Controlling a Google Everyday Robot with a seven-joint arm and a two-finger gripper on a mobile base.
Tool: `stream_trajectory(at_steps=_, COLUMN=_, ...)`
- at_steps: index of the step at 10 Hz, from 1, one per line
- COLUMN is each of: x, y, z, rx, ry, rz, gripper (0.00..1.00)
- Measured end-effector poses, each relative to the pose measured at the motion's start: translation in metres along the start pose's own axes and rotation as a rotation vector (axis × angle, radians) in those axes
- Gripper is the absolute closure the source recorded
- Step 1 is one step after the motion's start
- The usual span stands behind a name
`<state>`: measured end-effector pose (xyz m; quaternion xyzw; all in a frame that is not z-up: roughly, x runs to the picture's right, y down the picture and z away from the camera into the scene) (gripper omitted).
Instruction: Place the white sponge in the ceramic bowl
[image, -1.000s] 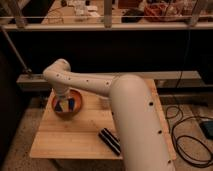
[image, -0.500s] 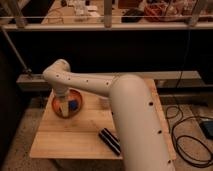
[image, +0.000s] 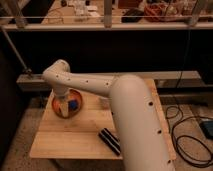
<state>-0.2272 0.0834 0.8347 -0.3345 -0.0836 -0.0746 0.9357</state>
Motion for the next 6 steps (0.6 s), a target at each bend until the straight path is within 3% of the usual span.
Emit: stream_trajectory(at_steps=6, x=-0.0015, y=0.0012, z=0.0017, rx=0.002, ry=-0.001, rz=0.001, gripper=0.2)
